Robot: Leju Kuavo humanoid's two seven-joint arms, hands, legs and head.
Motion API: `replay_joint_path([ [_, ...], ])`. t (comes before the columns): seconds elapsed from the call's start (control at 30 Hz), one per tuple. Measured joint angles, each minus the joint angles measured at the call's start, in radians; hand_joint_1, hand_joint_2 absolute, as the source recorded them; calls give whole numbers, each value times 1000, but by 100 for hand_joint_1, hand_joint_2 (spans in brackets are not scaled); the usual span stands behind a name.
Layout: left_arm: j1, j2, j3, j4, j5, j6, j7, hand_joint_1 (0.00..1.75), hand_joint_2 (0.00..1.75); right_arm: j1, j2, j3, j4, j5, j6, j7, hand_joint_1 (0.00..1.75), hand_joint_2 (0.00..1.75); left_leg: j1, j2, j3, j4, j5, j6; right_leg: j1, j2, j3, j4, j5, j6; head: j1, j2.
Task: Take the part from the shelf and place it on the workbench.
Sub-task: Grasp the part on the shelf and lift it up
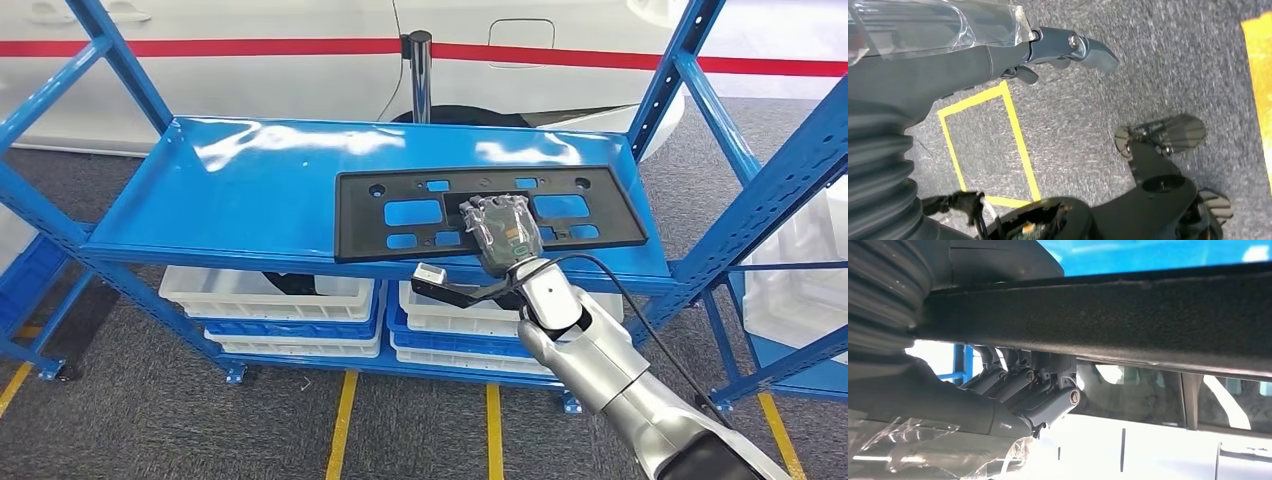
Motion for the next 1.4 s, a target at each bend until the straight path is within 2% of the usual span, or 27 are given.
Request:
replay_joint_path([
  [0.07,-1,0,0,0,0,-1,0,0,175,1,-2,0,-2,-2,5,0,175,175,5,0,-1,5,-5,-13,-7,-2,76,-144,67,8,0,0],
  [0.1,-2,0,0,0,-1,-1,0,0,175,0,-2,0,-5,-5,9,1,175,175,6,-1,-2,6,-7,-21,-7,-1,105,-199,88,8,0,0],
  [0.13,-3,0,0,0,-1,-1,0,0,175,0,-3,0,-7,-9,14,1,175,175,5,-1,-3,7,-7,-30,-7,1,121,-232,96,5,0,0],
  [0.23,-3,0,0,0,-1,-2,0,0,175,-1,-5,0,-13,-22,28,2,175,175,6,-1,-9,8,-4,-47,-5,6,117,-248,98,-20,0,0],
  [0.3,-3,0,0,0,-2,-2,0,0,175,-4,-4,0,-16,-29,30,3,175,175,9,0,-37,69,-53,-52,-6,5,110,-255,107,-38,0,0],
  [0.37,-4,0,0,0,-2,-2,0,0,175,-6,-4,0,-18,-36,31,3,175,175,8,1,-95,217,-143,-53,-4,5,100,-257,116,-52,0,0],
  [0.4,-5,0,0,0,-2,-2,0,0,175,-5,-4,0,-19,-39,31,4,175,175,7,1,-122,292,-178,-54,-2,4,94,-257,121,-56,0,0],
  [0.43,-5,0,0,0,-3,-2,0,0,175,-3,-4,0,-19,-41,31,4,175,175,6,1,-137,339,-195,-54,-2,4,89,-257,125,-59,0,0],
  [0.47,-5,0,0,0,-3,-2,0,0,175,-2,-4,0,-20,-41,31,4,175,175,6,1,-131,345,-192,-54,-1,4,84,-257,130,-60,0,0],
  [0.5,-6,0,0,0,-3,-2,0,0,175,-2,-4,0,-20,-42,31,5,175,175,6,1,-105,307,-170,-52,-1,4,80,-257,135,-60,0,0],
  [0.6,-11,0,0,0,-6,-1,1,0,175,-4,-5,0,-23,-38,31,9,175,175,0,1,34,72,-87,-36,-1,5,73,-264,152,-49,0,0],
  [0.67,-16,0,0,0,-11,0,2,0,175,-7,-5,0,-25,-33,30,13,175,175,-8,0,73,-6,-64,-30,0,4,70,-273,169,-36,0,0],
  [0.73,-17,0,0,0,-15,0,3,0,175,-7,-6,0,-25,-31,30,15,175,175,-9,-1,62,-11,-49,-27,0,3,64,-279,181,-21,0,0],
  [0.77,-16,0,0,0,-16,-1,4,0,175,-6,-6,0,-25,-31,30,15,175,175,-8,0,55,-11,-42,-23,0,2,56,-269,168,-16,0,0],
  [0.8,-16,0,0,0,-17,-2,5,0,175,-6,-7,0,-26,-32,30,15,175,175,-6,0,48,-12,-34,-16,1,1,42,-238,139,-11,0,0],
  [0.83,-16,0,0,0,-18,-2,5,0,175,-5,-8,0,-28,-32,31,15,175,175,-4,1,40,-13,-27,-10,1,0,20,-180,92,-8,0,0],
  [0.9,-17,0,0,0,-19,-2,5,0,175,-2,-9,0,-30,-29,30,16,175,175,-9,2,23,-11,-15,-1,4,-1,-31,-18,-3,-5,0,0],
  [0.93,-16,0,0,0,-19,-2,4,0,175,1,-10,1,-30,-26,29,16,175,175,-11,2,15,-9,-10,1,5,-1,-46,44,-28,-6,0,0],
  [0.97,-16,0,0,0,-19,-1,4,0,175,4,-11,1,-30,-22,28,17,175,175,-12,2,8,-7,-6,2,5,-1,-44,69,-32,-7,0,0],
  [1.0,-16,0,0,0,-20,-2,4,0,175,6,-11,1,-30,-17,27,17,175,175,-13,2,2,-4,-3,2,5,-1,-24,57,-20,-10,0,0],
  [1.1,-18,0,0,0,-20,-2,4,0,175,7,-10,1,-31,-8,24,18,175,175,-16,2,-10,3,3,-4,12,0,118,-161,52,-26,0,0],
  [1.13,-19,0,0,0,-21,-2,4,0,175,5,-10,1,-31,-7,23,18,175,175,-17,2,-14,5,6,-8,15,0,155,-224,65,-32,0,0],
  [1.17,-20,-1,0,0,-21,-2,4,0,175,4,-9,1,-31,-5,23,18,175,175,-17,2,-17,6,10,-14,19,1,170,-253,67,-37,0,0],
  [1.23,-20,0,0,0,-21,-2,4,0,175,3,-9,1,-31,-3,22,19,175,175,-18,0,-25,7,17,-26,19,-1,169,-265,71,-44,0,0],
  [1.27,-20,0,0,0,-21,-2,4,0,175,3,-9,1,-31,-2,22,19,175,175,-18,0,-32,16,8,-31,16,-2,165,-267,75,-49,0,0],
  [1.33,-19,0,0,0,-24,-2,5,0,175,2,-8,1,-30,-3,22,19,175,175,-16,-1,-65,91,-53,-41,10,-6,154,-274,87,-63,0,0],
  [1.4,-19,0,0,0,-28,-2,6,0,175,2,-7,1,-30,-3,21,20,175,175,-11,0,-123,246,-145,-50,12,-7,137,-272,99,-71,0,0],
])
